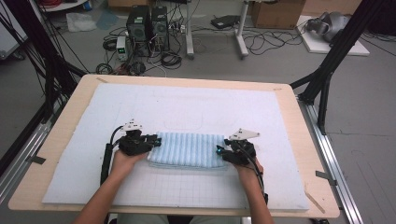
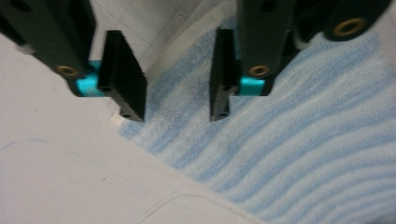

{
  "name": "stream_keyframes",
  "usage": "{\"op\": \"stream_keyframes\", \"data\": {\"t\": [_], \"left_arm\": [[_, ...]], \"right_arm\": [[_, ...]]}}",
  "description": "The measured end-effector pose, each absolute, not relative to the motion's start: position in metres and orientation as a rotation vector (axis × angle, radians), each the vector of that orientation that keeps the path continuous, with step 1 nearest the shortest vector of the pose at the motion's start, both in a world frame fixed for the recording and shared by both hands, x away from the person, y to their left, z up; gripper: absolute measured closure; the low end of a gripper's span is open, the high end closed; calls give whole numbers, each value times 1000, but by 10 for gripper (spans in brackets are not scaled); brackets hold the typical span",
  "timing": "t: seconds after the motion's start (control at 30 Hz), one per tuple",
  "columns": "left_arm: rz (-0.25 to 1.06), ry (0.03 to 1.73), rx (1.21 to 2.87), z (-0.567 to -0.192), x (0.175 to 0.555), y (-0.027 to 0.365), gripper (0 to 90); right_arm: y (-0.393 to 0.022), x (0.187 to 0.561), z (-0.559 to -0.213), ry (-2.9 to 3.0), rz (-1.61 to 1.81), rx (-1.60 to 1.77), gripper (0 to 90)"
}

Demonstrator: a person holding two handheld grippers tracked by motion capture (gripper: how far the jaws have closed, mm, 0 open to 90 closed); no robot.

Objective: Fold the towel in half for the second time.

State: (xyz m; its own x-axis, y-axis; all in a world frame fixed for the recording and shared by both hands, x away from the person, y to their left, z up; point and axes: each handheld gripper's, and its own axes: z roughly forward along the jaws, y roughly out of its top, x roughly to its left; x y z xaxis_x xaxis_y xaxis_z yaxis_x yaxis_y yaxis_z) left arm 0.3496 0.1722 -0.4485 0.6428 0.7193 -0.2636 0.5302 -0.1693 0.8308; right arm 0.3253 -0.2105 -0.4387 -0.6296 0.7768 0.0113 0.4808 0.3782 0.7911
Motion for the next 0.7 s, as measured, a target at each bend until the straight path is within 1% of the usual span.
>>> {"op": "stream_keyframes", "data": {"t": [0.03, 0.1, 0.13, 0.17, 0.23, 0.3, 0.33, 0.47, 0.6, 0.7], "left_arm": [[244, 983, 1829, -446, 348, 174, 610], [253, 950, 1777, -442, 345, 178, 517], [259, 924, 1756, -439, 343, 180, 485], [278, 906, 1730, -436, 341, 181, 445], [313, 896, 1677, -430, 337, 185, 292], [335, 872, 1652, -426, 335, 192, 181], [343, 860, 1640, -425, 333, 197, 171], [370, 867, 1607, -423, 328, 212, 173], [405, 842, 1623, -423, 321, 225, 179], [428, 840, 1597, -423, 316, 234, 181]], "right_arm": [[-213, 323, -436, 2264, 1146, 1104, 490], [-219, 319, -431, 2216, 1178, 1106, 406], [-222, 317, -429, 2198, 1191, 1108, 364], [-226, 315, -427, 2184, 1204, 1108, 305], [-234, 311, -422, 2162, 1239, 1116, 220], [-243, 304, -417, 2120, 1263, 1107, 137], [-246, 301, -415, 2104, 1264, 1090, 119], [-262, 287, -410, 2040, 1281, 1072, 109], [-276, 280, -412, 2012, 1241, 1113, 108], [-285, 277, -412, 1981, 1263, 1147, 108]]}}
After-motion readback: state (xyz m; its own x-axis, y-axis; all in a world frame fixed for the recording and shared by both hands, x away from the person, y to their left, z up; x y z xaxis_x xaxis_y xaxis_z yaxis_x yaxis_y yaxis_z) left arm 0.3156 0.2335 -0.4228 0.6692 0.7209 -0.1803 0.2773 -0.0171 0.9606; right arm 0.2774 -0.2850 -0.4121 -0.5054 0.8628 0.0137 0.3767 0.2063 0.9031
